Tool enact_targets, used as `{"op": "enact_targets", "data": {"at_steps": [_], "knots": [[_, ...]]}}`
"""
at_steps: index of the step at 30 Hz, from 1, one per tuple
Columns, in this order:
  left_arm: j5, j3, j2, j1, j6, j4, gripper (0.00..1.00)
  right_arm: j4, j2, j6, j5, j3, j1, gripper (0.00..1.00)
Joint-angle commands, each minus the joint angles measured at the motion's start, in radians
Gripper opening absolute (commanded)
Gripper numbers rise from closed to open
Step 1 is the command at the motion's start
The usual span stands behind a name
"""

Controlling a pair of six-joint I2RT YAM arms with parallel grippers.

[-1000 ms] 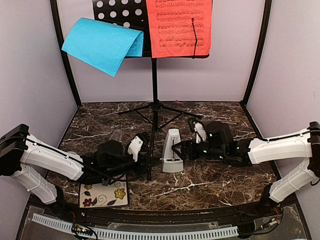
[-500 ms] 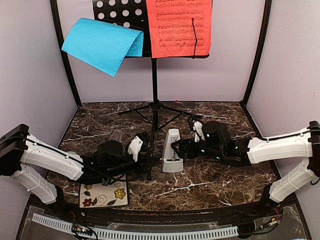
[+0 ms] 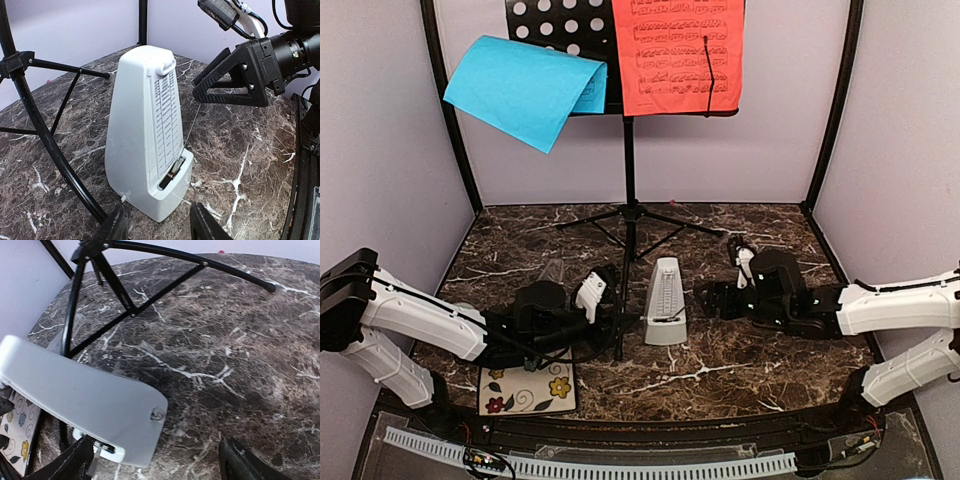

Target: Set up the instrument practice props

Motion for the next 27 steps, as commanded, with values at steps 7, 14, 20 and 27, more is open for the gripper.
{"op": "enact_targets", "data": {"at_steps": [7, 14, 20, 27], "knots": [[0.015, 0.005, -0.077, 0.057, -0.028, -0.034, 0.44, -0.047, -0.102, -0.002, -0.01, -0.079, -0.107, 0.87], [0.019, -0.046, -0.172, 0.135, -0.084, -0.074, 0.45, -0.082, -0.148, -0.027, -0.043, -0.094, -0.184, 0.87], [0.011, -0.059, -0.28, 0.22, -0.109, -0.169, 0.45, -0.092, -0.153, -0.043, -0.096, -0.096, -0.246, 0.87], [0.015, -0.073, -0.393, 0.348, -0.182, -0.295, 0.45, -0.103, -0.198, -0.067, -0.159, -0.066, -0.296, 0.88]]}}
